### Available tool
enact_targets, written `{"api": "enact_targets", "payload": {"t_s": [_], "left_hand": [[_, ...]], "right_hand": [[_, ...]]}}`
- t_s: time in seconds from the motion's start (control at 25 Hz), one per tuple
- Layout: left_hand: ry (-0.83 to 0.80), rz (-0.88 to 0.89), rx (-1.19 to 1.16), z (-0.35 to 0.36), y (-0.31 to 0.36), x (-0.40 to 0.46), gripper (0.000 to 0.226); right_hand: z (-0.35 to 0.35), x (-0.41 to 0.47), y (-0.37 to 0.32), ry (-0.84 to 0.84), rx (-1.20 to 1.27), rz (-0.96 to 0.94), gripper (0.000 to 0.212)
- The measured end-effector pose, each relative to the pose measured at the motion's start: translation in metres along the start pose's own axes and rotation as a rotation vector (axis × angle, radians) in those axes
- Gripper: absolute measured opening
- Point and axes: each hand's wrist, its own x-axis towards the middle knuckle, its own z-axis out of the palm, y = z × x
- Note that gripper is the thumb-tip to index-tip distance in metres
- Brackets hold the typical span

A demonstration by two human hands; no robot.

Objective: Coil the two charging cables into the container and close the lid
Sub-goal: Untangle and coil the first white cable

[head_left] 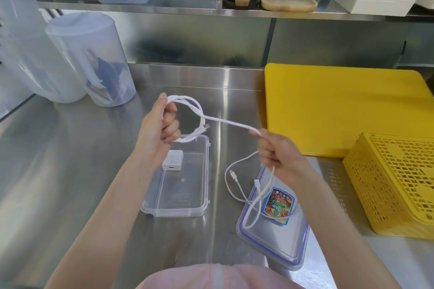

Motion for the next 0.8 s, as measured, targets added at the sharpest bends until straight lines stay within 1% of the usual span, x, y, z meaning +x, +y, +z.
{"api": "enact_targets", "payload": {"t_s": [0.08, 0.12, 0.16, 0.24, 0.28, 0.32, 0.36, 0.4, 0.44, 0.48, 0.52, 0.56, 0.64, 0.68, 0.76, 0.8], "left_hand": [[-0.030, 0.004, 0.011, 0.000, -0.001, -0.002, 0.039], [-0.051, 0.000, 0.004, 0.002, -0.003, -0.003, 0.039], [-0.070, -0.010, -0.027, 0.005, -0.006, -0.004, 0.039], [-0.107, -0.039, -0.113, 0.012, -0.011, -0.006, 0.039], [-0.124, -0.053, -0.137, 0.014, -0.013, -0.007, 0.039], [-0.141, -0.065, -0.152, 0.016, -0.014, -0.008, 0.039], [-0.158, -0.077, -0.168, 0.018, -0.016, -0.009, 0.040], [-0.170, -0.088, -0.192, 0.020, -0.018, -0.011, 0.041], [-0.178, -0.092, -0.219, 0.022, -0.019, -0.012, 0.041], [-0.184, -0.088, -0.245, 0.024, -0.019, -0.014, 0.042], [-0.189, -0.078, -0.267, 0.025, -0.020, -0.014, 0.041], [-0.191, -0.066, -0.282, 0.025, -0.020, -0.014, 0.041], [-0.188, -0.049, -0.286, 0.026, -0.021, -0.016, 0.042], [-0.184, -0.045, -0.289, 0.026, -0.023, -0.017, 0.043], [-0.174, -0.049, -0.300, 0.030, -0.028, -0.021, 0.046], [-0.170, -0.059, -0.301, 0.031, -0.031, -0.023, 0.047]], "right_hand": [[-0.012, 0.000, -0.007, 0.065, 0.175, -0.031, 0.026], [-0.014, 0.000, -0.009, 0.085, 0.182, -0.053, 0.026], [-0.013, -0.001, -0.007, 0.106, 0.082, -0.075, 0.026], [-0.006, -0.003, 0.003, 0.137, -0.368, -0.119, 0.023], [-0.001, -0.005, 0.009, 0.123, -0.565, -0.141, 0.024], [0.004, -0.005, 0.016, 0.080, -0.675, -0.150, 0.033], [0.010, -0.007, 0.019, 0.029, -0.711, -0.150, 0.043], [0.015, -0.008, 0.020, -0.026, -0.691, -0.150, 0.051], [0.022, -0.010, 0.018, -0.085, -0.641, -0.152, 0.054], [0.029, -0.012, 0.016, -0.144, -0.582, -0.141, 0.049], [0.034, -0.014, 0.015, -0.197, -0.499, -0.113, 0.042], [0.038, -0.013, 0.014, -0.241, -0.379, -0.066, 0.038], [0.040, -0.009, 0.015, -0.283, -0.120, 0.047, 0.048], [0.041, -0.007, 0.018, -0.293, -0.066, 0.052, 0.047], [0.040, -0.005, 0.026, -0.271, -0.158, -0.031, 0.024], [0.040, -0.004, 0.030, -0.245, -0.179, -0.065, 0.016]]}}
